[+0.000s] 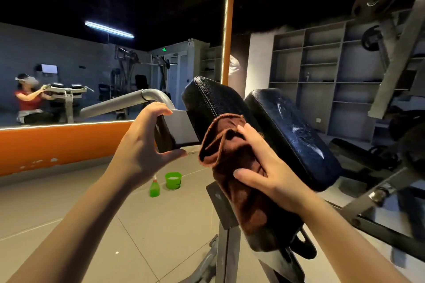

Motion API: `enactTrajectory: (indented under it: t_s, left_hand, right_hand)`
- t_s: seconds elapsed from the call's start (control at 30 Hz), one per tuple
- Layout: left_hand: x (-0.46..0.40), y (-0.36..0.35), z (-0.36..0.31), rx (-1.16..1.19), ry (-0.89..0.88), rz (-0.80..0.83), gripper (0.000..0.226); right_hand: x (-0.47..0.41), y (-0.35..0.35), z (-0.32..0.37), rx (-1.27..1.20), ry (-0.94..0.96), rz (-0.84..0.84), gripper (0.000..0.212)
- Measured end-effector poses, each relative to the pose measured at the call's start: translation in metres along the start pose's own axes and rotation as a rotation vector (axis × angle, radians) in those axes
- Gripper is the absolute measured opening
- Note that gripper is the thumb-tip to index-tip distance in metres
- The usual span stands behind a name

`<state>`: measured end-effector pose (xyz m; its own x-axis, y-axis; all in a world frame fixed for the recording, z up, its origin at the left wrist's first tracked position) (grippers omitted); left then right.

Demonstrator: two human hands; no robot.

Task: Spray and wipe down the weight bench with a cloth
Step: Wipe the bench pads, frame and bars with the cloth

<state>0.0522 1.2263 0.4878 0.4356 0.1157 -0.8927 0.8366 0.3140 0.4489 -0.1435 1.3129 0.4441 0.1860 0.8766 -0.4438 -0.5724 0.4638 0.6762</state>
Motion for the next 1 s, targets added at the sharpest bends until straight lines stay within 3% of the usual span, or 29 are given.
enactTrajectory:
  t_s: [0.1,0.23,0.4,0.6,0.73,0.83,0.93,1.0]
  left_hand:
    - [0.009,-0.002,-0.008,0.017,0.029,-0.027,0.078]
    - [0.038,0.003,-0.053,0.049,-0.041,-0.211,0.038]
    - [0.064,-0.031,-0.114,0.432,-0.039,-0.053,0.026]
    - [0.084,-0.035,-0.134,0.547,0.073,-0.059,0.017]
    - [0.104,-0.04,-0.133,0.706,0.225,-0.028,0.027]
    - [0.123,-0.048,-0.131,0.801,0.383,-0.027,0.019]
    - [0.144,-0.051,-0.128,0.854,0.528,-0.133,0.015]
    - [0.163,-0.044,-0.126,0.772,0.579,-0.256,0.015]
  right_hand:
    - [0.036,-0.005,-0.009,-0.059,-0.021,-0.037,0.07]
    - [0.075,-0.007,-0.023,-0.114,-0.056,-0.209,0.053]
    - [0.103,-0.012,-0.028,-0.075,-0.073,-0.35,0.048]
    - [0.143,-0.021,-0.012,-0.021,-0.003,-0.443,0.049]
    - [0.158,-0.032,-0.006,0.055,-0.03,-0.435,0.044]
    - [0.166,-0.037,-0.002,0.086,-0.073,-0.364,0.037]
    - [0.173,-0.051,-0.006,-0.01,-0.216,-0.217,0.03]
    - [0.178,-0.065,-0.019,-0.044,-0.308,-0.161,0.024]
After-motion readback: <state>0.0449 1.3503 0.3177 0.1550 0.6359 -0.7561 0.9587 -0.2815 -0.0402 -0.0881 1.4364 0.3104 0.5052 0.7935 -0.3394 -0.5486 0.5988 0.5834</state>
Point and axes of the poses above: each hand's wrist, its own x-axis away from the middle knuckle, its own y-axis out of the back of the hand, z = x × y, the point moved 9 cm from there along -x, towards the middle knuckle, and after that the axes turned 14 degrees about -y, right-handed, at the moved point
